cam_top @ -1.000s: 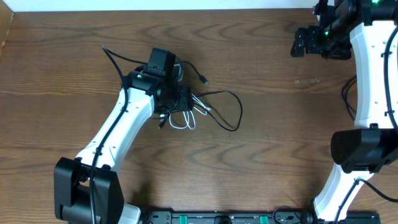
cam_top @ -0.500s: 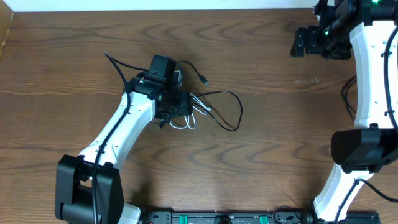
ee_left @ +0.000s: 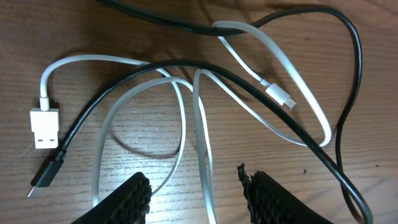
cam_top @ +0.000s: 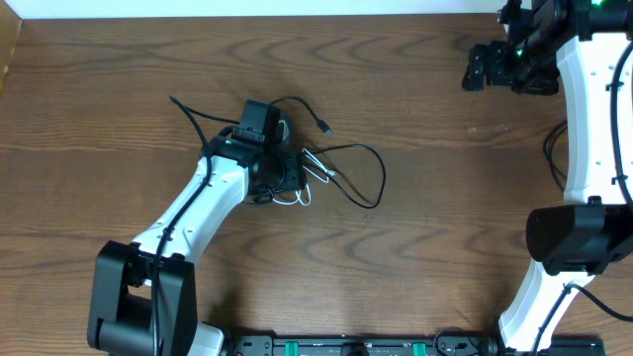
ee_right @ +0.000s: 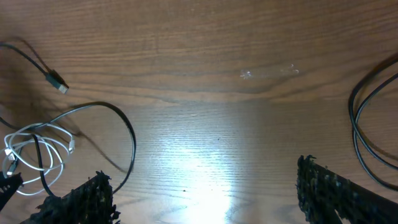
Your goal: Untangle cables
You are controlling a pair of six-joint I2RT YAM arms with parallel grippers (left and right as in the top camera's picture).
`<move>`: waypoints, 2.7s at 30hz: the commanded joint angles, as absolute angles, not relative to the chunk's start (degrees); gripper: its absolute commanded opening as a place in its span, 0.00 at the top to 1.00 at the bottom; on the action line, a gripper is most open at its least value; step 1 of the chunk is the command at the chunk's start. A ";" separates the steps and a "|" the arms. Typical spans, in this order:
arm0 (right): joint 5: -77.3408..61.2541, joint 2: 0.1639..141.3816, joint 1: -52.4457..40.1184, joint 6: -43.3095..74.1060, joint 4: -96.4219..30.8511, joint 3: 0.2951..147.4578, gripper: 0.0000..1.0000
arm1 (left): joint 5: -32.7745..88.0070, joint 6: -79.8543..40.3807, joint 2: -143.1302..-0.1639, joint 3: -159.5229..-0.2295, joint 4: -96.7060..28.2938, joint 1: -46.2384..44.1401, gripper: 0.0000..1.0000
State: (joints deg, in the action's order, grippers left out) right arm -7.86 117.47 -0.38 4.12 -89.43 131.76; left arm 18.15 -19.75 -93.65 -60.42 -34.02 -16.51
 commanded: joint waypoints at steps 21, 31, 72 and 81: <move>-7.40 116.38 -0.47 4.01 -89.67 131.44 0.08 | 18.85 -21.76 -97.19 -59.46 -30.26 -17.43 0.60; -7.38 116.38 -0.47 4.01 -89.60 131.44 0.08 | 18.79 -21.47 -94.98 -61.19 -28.36 -17.50 0.92; -13.93 122.96 -13.02 4.23 -87.81 131.39 0.09 | 7.53 -27.14 -54.41 -65.30 0.36 -17.43 0.92; -14.26 125.16 -15.31 4.21 -87.77 131.33 0.08 | 5.41 -33.12 -51.94 -65.30 11.38 -17.43 0.92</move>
State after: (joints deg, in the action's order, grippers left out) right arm -13.34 124.36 -14.26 4.12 -87.66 131.44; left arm 6.81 -28.99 -52.64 -64.12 10.13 -17.67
